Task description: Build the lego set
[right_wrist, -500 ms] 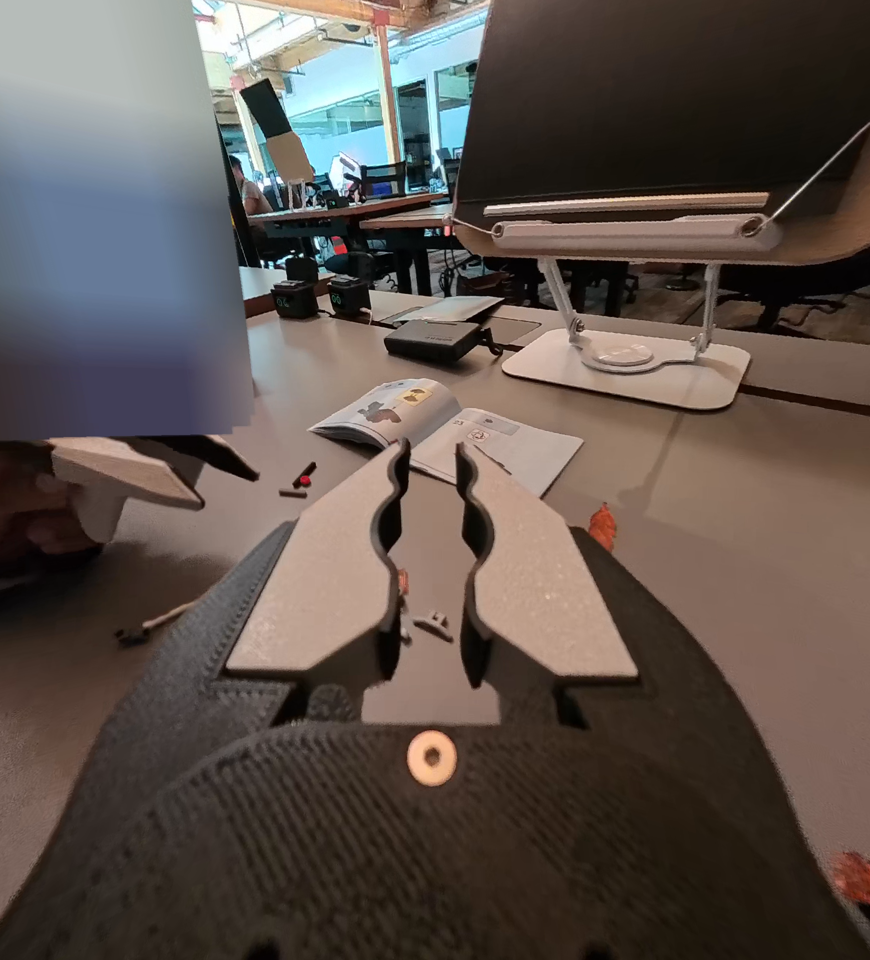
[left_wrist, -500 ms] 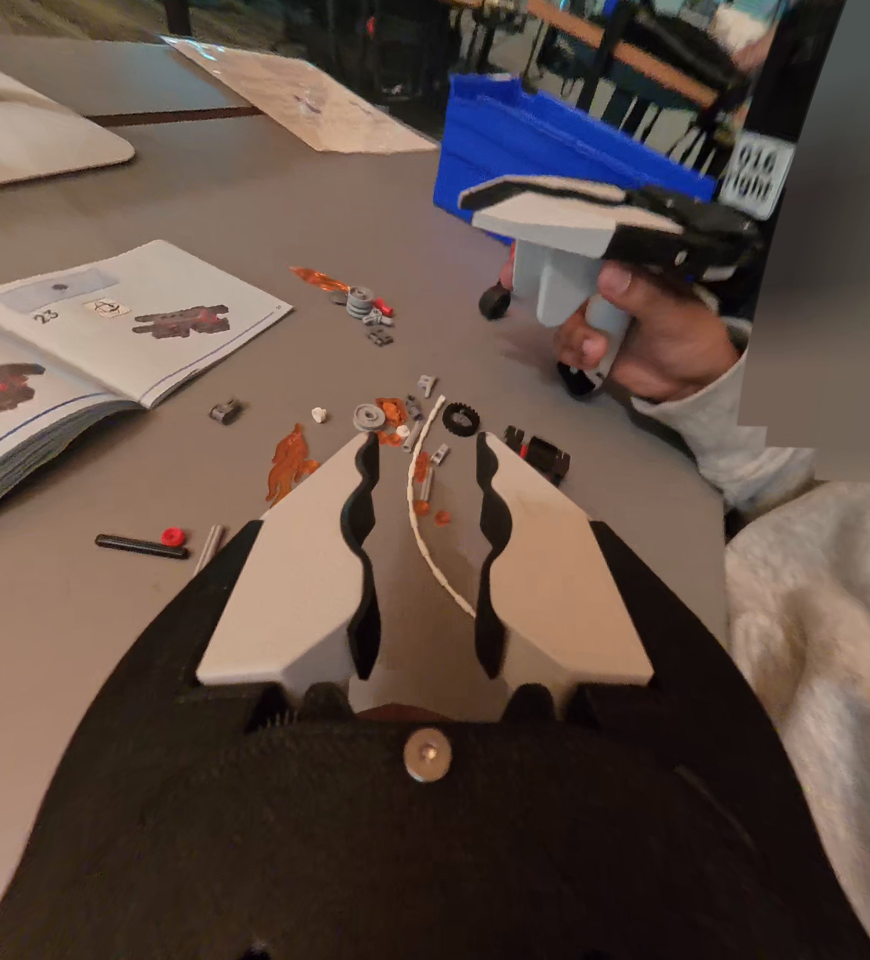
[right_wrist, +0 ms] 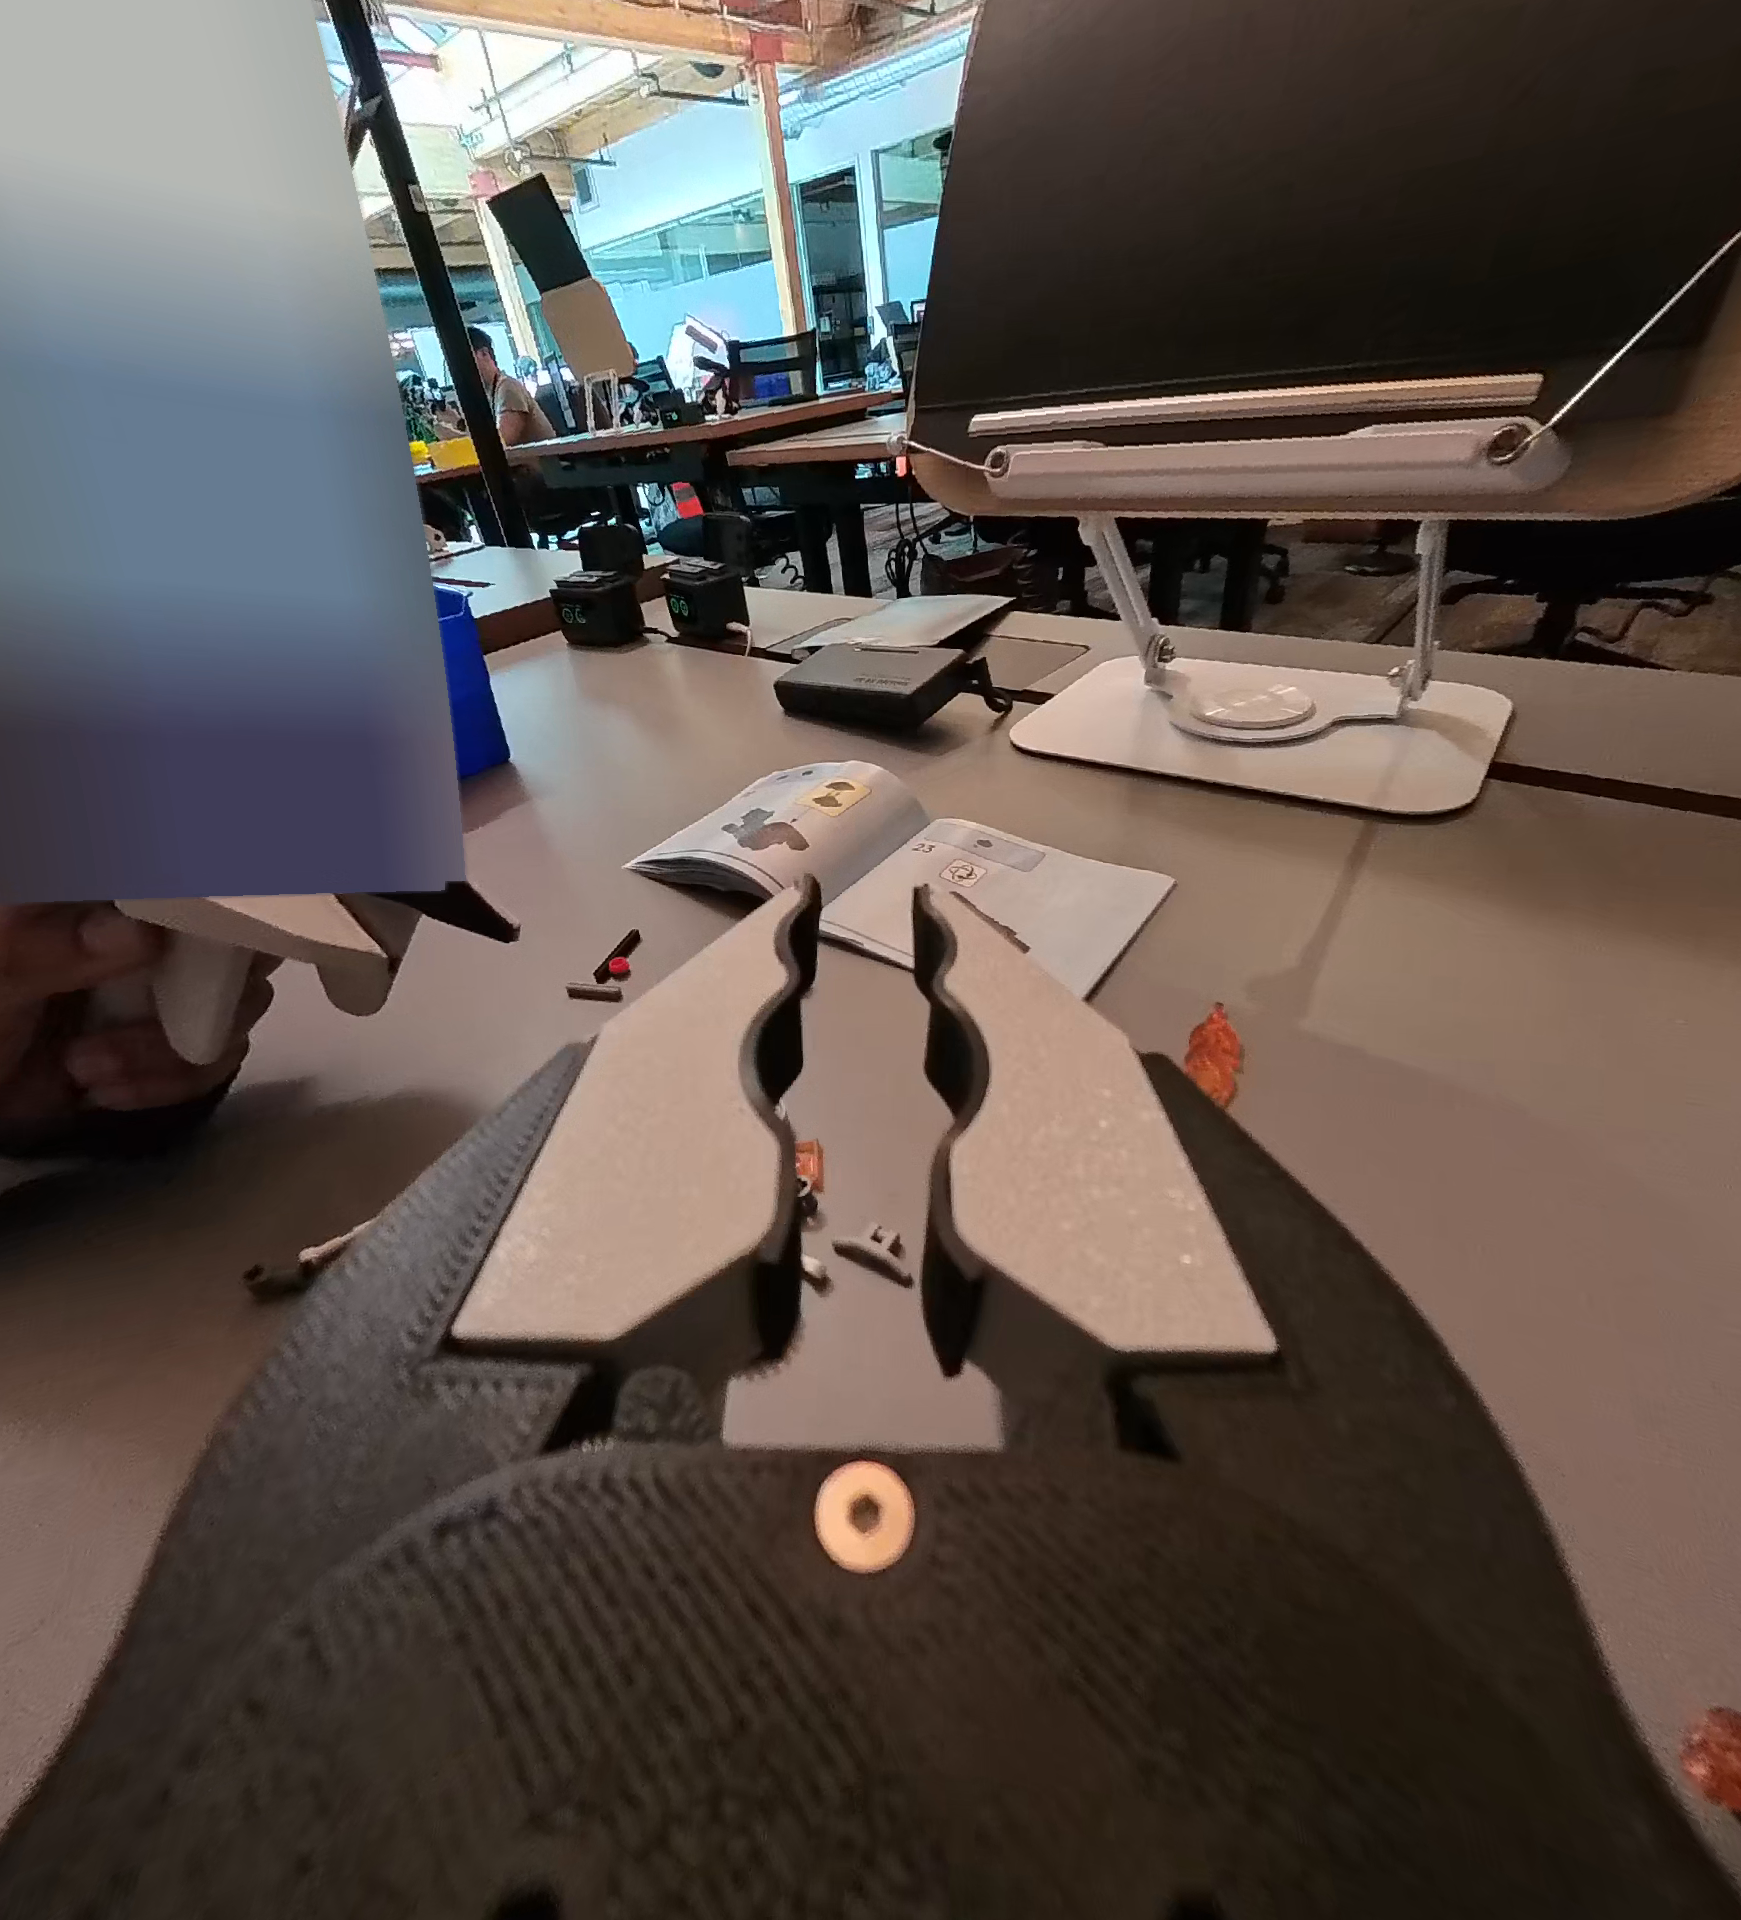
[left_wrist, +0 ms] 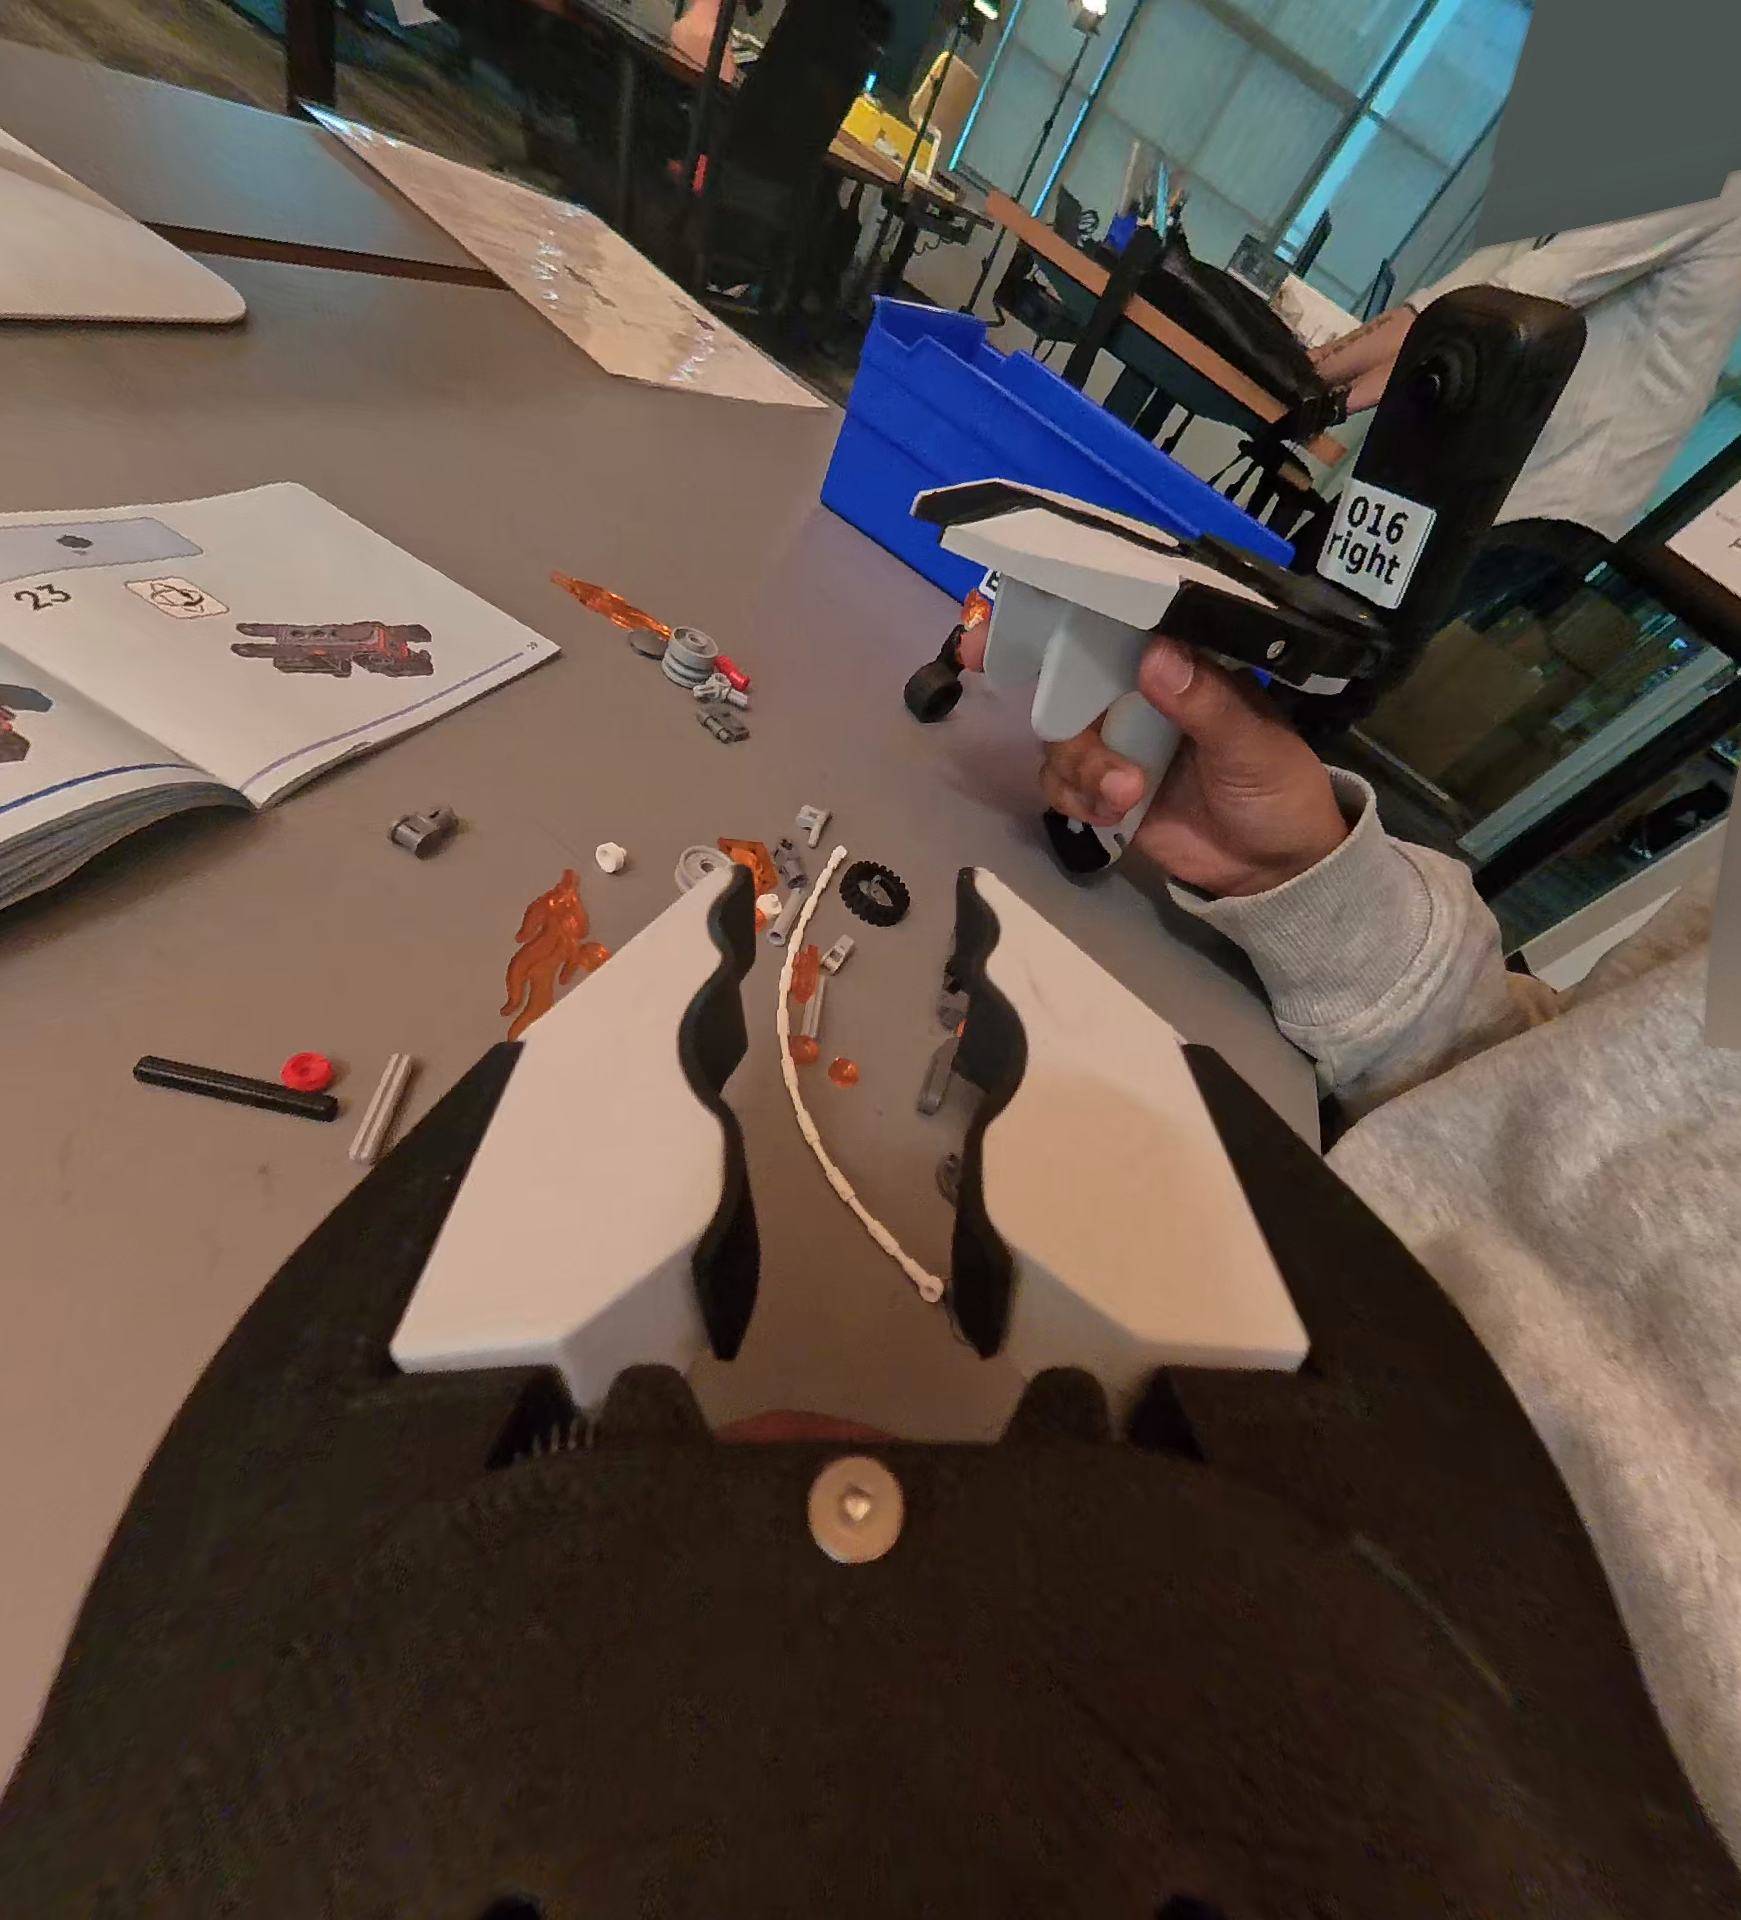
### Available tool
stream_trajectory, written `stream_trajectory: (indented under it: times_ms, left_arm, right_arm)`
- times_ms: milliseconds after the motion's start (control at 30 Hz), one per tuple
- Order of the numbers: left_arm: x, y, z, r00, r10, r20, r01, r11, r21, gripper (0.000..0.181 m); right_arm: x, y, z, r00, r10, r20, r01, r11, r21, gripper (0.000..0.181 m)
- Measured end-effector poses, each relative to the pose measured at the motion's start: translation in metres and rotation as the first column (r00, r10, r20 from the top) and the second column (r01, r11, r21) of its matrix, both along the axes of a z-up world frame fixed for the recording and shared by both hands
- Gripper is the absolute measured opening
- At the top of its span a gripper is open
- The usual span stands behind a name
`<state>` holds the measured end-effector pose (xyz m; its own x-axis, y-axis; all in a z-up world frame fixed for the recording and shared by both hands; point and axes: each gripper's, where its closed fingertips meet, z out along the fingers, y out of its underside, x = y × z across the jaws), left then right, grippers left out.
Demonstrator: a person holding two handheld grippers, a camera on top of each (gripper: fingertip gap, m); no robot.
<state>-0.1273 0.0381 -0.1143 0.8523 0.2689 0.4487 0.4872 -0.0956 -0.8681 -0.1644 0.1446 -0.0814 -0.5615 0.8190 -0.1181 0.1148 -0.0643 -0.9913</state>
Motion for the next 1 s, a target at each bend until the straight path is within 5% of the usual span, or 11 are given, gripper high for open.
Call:
stream_trajectory:
  times_ms: [467,667,1000]
  left_arm:
    - [0.007,0.005,-0.002,0.999,-0.045,-0.016,0.045,0.999,-0.016,0.040]
    - [0.033,0.024,-0.031,0.977,-0.194,-0.087,0.168,0.955,-0.245,0.053]
    - [0.055,0.032,-0.057,0.942,-0.324,-0.082,0.262,0.868,-0.421,0.051]
  right_arm:
    - [0.000,0.000,0.000,1.000,0.001,0.002,-0.001,1.000,-0.001,0.016]
    - [-0.002,0.001,-0.002,1.000,-0.006,0.002,0.006,1.000,0.012,0.016]
    - [-0.002,0.003,-0.003,1.000,-0.011,0.003,0.011,1.000,0.014,0.016]
